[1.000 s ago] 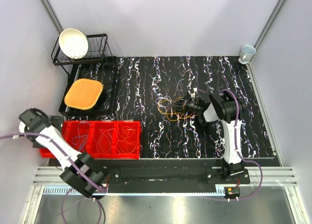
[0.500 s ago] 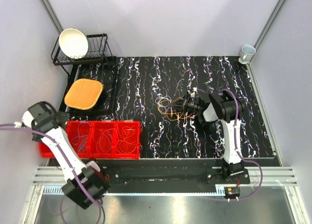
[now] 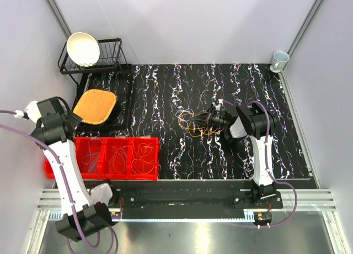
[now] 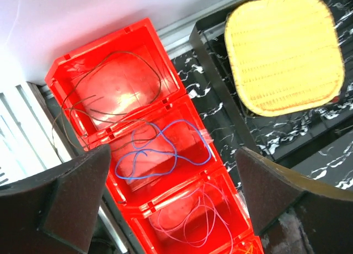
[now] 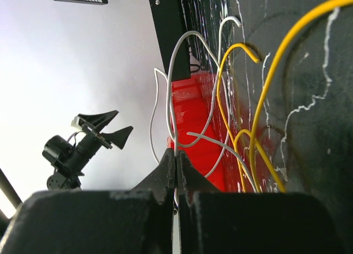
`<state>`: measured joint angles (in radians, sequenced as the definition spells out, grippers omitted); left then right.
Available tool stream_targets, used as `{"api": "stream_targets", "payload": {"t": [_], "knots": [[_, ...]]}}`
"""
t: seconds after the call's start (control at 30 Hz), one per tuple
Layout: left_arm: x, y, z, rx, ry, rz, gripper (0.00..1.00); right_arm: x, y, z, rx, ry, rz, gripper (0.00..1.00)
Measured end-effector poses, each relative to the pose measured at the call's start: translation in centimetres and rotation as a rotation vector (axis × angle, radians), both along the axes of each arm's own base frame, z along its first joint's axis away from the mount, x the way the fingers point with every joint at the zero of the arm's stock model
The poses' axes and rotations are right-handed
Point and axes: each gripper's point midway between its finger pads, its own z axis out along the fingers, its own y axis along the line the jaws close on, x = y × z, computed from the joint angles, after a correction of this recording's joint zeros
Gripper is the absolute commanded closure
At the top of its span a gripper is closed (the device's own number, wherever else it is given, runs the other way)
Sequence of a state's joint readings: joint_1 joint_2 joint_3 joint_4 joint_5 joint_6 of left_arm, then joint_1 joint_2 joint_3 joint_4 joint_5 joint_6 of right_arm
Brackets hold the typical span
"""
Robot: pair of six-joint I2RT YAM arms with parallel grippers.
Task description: Untangle the cables
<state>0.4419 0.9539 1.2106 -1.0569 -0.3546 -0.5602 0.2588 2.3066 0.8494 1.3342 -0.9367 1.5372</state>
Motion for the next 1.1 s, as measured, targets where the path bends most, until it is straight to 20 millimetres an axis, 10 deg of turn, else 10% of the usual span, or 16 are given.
{"api": "stream_targets", "payload": {"t": [0.4,0.73,1.1], "knots": [[2.9,-6.7,-1.3,-0.161,-0.113,-0.277,0.01,-0.3,0.2,4.3,-0.002,-0.151,0.007,1.0],[7.3,-16.5,0.5,-0.218,-0.277,-0.765,0.03,-1.6,3.1,14.2,-0.123,-0.401,0.027,1.0],[8.4,-20.8,1.7,-0.255,-0.371,-0.953,0.04,-2.6,4.8,24.9,-0.254,-0.625,0.026,1.0]]}}
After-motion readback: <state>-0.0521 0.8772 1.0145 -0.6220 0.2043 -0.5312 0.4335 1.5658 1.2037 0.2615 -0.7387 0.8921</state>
